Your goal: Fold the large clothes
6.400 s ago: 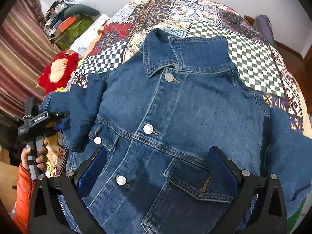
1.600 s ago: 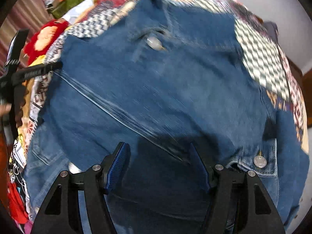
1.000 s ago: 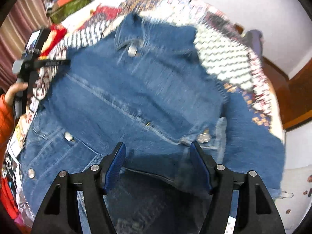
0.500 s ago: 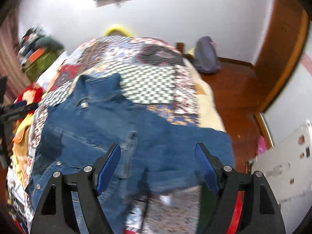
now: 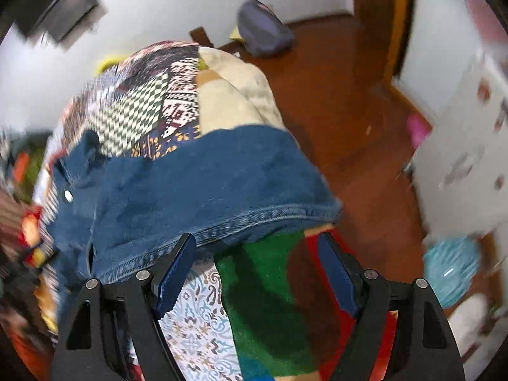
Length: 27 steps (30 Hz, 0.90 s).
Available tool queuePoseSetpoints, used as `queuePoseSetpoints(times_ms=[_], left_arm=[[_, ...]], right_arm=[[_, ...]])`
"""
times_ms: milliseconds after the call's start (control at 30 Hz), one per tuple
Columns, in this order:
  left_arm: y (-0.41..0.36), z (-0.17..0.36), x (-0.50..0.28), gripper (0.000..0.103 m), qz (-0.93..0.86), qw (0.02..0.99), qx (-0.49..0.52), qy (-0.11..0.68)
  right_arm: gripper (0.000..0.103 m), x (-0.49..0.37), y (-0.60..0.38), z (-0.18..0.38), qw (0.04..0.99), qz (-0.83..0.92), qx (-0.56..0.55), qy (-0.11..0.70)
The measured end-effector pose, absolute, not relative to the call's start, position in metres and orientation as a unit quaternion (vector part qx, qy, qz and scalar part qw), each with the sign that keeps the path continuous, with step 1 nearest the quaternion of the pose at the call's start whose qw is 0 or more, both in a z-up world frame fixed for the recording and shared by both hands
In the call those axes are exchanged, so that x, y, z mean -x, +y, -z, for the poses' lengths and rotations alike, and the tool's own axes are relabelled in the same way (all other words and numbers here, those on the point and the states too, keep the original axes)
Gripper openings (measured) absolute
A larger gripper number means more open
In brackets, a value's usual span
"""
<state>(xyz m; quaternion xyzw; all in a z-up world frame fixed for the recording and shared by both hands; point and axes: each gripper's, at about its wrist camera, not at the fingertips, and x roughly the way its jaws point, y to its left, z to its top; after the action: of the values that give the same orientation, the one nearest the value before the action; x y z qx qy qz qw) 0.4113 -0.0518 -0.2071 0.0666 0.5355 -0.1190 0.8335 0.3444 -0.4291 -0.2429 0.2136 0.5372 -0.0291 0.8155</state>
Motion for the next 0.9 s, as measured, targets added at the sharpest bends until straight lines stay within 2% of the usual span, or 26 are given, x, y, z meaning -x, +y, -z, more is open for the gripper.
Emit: queuePoseSetpoints(times_ms=[200,367,467,533,567,633,733,900], left_arm=[[-0.053,0.25,-0.418,0.103,0.115,0.804,-0.046,0.581],[-0.052,0.251,-0.413,0.103,0.114,0.817,-0.042,0.564],[-0.054,0.252,-0.41,0.103,0.112,0.821,-0.048,0.557],[-0.054,0.253,-0.409,0.103,0.112,0.822,-0.047,0.556],[-0.056,0.254,-0.409,0.103,0.112,0.822,-0.047,0.556],[-0.053,0.253,-0.41,0.103,0.113,0.823,-0.046,0.555],[-0.053,0.253,-0.41,0.103,0.114,0.823,-0.046,0.555],[-0.053,0.253,-0.41,0.103,0.113,0.823,-0.046,0.555]], right_arm=[[0.077,-0.36,-0.457,0.275,0.767,0.002,-0.341,0.543],[0.077,-0.373,-0.465,0.302,0.742,0.023,-0.396,0.54],[0.073,-0.373,-0.472,0.309,0.738,0.042,-0.428,0.52],[0.053,-0.374,-0.476,0.308,0.745,0.055,-0.423,0.513],[0.047,-0.375,-0.477,0.305,0.752,0.056,-0.417,0.507],[0.021,-0.377,-0.478,0.299,0.766,0.053,-0.402,0.499],[0.014,-0.379,-0.479,0.28,0.791,0.058,-0.373,0.481],[0.011,-0.369,-0.491,0.214,0.844,0.083,-0.336,0.411]])
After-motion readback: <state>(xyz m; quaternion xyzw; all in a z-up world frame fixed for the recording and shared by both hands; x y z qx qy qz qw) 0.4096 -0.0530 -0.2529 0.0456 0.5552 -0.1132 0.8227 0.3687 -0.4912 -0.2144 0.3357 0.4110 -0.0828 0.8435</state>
